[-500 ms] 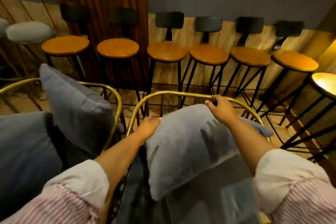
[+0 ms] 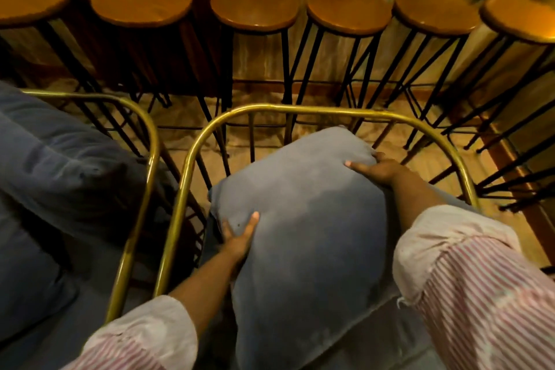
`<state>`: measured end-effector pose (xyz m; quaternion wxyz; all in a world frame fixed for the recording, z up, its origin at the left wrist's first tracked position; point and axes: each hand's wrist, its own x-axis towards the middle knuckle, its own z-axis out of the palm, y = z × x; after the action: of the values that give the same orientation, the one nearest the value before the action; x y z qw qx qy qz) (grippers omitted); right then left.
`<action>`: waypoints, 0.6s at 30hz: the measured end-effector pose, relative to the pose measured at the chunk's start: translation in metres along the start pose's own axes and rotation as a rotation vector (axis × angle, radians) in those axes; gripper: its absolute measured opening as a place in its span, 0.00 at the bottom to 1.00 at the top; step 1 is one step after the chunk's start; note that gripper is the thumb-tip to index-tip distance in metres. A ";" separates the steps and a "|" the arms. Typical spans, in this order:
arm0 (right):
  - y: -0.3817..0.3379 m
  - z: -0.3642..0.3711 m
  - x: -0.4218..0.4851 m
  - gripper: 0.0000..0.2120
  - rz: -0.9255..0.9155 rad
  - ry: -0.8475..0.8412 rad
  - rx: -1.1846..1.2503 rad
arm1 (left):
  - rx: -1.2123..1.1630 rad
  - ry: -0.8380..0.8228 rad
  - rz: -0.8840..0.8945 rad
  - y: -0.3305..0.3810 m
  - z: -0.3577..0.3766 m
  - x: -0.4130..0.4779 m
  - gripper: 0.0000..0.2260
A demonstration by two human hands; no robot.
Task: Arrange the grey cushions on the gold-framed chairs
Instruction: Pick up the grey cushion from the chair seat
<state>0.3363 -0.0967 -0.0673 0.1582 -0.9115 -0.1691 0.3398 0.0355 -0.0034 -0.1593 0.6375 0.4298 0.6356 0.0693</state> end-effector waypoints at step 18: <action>0.106 0.004 -0.137 0.48 -0.068 0.284 0.552 | -0.217 -0.040 0.430 0.008 -0.025 -0.093 0.35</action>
<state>0.2578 -0.2476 -0.0355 0.4329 -0.8665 -0.0770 0.2365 0.0008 -0.0455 -0.0801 0.6631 0.4853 0.5056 0.2628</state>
